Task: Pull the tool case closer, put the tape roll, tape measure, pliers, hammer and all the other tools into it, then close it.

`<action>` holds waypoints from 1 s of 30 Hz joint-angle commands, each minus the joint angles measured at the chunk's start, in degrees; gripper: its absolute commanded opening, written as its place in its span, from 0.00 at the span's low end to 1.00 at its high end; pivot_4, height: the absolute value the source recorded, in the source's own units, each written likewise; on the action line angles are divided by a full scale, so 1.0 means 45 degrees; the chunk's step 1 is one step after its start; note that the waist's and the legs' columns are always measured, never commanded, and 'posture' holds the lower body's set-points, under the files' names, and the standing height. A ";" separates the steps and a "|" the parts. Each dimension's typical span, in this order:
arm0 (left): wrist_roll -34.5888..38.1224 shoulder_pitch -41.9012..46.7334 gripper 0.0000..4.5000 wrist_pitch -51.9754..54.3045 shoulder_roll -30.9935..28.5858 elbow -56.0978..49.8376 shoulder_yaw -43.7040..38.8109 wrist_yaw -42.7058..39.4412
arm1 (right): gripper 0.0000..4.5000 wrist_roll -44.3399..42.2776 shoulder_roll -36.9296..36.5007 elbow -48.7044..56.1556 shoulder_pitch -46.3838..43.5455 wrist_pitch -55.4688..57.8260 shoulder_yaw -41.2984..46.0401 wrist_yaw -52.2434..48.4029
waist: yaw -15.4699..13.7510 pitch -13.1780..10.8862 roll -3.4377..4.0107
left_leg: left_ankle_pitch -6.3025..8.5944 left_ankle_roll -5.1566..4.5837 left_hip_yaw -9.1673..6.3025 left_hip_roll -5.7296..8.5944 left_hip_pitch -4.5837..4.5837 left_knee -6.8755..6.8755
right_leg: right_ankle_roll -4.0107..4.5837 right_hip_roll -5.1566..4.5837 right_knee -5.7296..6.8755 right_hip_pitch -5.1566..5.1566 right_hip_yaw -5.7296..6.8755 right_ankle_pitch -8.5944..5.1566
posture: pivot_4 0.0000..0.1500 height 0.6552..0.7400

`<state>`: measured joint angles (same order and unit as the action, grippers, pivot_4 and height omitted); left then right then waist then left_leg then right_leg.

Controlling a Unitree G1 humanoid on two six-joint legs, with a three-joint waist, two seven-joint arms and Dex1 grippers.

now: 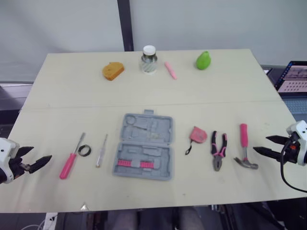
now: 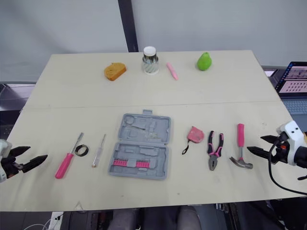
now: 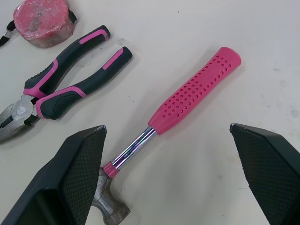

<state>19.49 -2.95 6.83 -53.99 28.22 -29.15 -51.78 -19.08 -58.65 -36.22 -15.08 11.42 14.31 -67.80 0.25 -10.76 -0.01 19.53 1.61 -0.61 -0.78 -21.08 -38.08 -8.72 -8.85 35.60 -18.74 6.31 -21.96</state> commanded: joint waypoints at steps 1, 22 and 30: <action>-0.0112 -0.0115 0.99 -0.0153 -0.0078 0.0047 -0.0222 0.0112 | 1.00 -0.0080 -0.0236 0.0170 -0.0016 0.0042 0.0508 0.0058 | 0.0001 0.0000 0.0000 | 0.0000 0.0000 0.0000 0.0000 0.0001 0.0000 | 0.0000 0.0000 0.0001 0.0000 0.0000 0.0000 | 1.00 1.00; -0.1496 0.3384 0.39 0.2771 0.2073 -0.5966 0.5991 0.0375 | 0.49 -0.1173 0.2932 1.0748 0.0443 0.5819 -0.2902 0.3685 | -0.0120 0.0001 -0.0002 | 0.0001 0.0002 -0.0022 0.0012 -0.0024 -0.0032 | 0.0000 0.0002 0.0029 -0.0008 -0.0008 0.0001 | 1.00 1.00; -0.2621 0.4472 0.00 0.2353 0.2817 -0.4817 0.7153 0.0698 | 0.01 0.0293 0.3865 1.0269 -0.0191 0.5855 -0.4886 0.4501 | -0.0012 0.0002 -0.0002 | 0.0001 0.0002 -0.0025 0.0007 -0.0025 -0.0023 | 0.0001 0.0011 0.0044 -0.0028 -0.0003 0.0000 | 1.00 1.00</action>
<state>9.13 16.56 18.66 -41.25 5.92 2.33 -49.15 -18.98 -41.86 10.37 -15.27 38.42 -6.55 -48.33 0.20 -10.75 -0.02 19.53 1.62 -0.72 -0.77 -21.19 -38.19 -8.72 -8.78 35.80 -18.87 6.30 -21.96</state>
